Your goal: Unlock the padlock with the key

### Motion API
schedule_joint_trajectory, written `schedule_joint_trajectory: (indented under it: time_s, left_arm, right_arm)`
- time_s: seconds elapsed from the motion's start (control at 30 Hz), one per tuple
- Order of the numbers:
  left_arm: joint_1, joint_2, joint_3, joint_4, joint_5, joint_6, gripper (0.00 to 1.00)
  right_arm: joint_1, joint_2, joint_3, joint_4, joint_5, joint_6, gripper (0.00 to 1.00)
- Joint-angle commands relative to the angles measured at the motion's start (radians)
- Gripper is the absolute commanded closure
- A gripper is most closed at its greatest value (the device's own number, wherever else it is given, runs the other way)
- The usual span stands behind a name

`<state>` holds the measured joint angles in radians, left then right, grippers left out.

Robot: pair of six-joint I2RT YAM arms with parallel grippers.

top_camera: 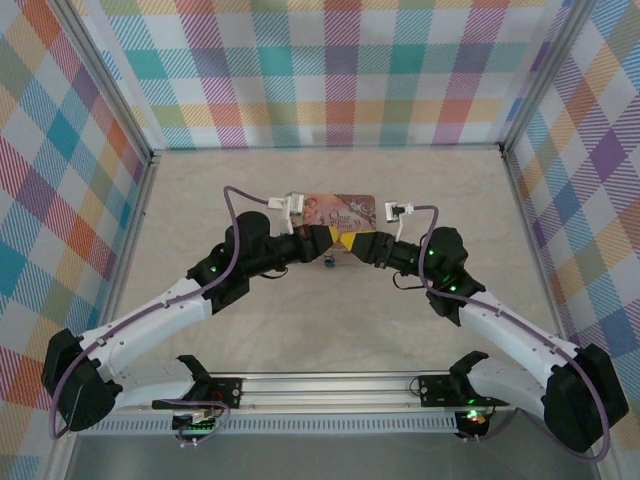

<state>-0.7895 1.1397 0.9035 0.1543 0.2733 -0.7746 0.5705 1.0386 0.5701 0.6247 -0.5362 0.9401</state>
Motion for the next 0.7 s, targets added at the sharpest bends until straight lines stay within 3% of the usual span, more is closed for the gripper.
schedule_joint_trajectory:
  time_s: [0.0, 0.23, 0.57, 0.67]
  left_arm:
    - [0.003, -0.018, -0.018, 0.071, 0.023, -0.029, 1.0]
    - [0.001, -0.013, -0.025, 0.085, 0.027, -0.041, 1.0]
    - [-0.008, -0.013, -0.035, 0.117, 0.027, -0.058, 1.0]
    - [-0.011, -0.007, -0.037, 0.129, 0.033, -0.064, 1.0]
  right_arm:
    - [-0.003, 0.0, -0.007, 0.085, -0.038, 0.013, 0.56]
    - [-0.003, -0.002, -0.008, 0.099, -0.048, 0.019, 0.64]
    - [-0.003, 0.012, -0.003, 0.086, -0.05, 0.02, 0.63]
    - [-0.003, 0.017, -0.005, 0.091, -0.048, 0.021, 0.67]
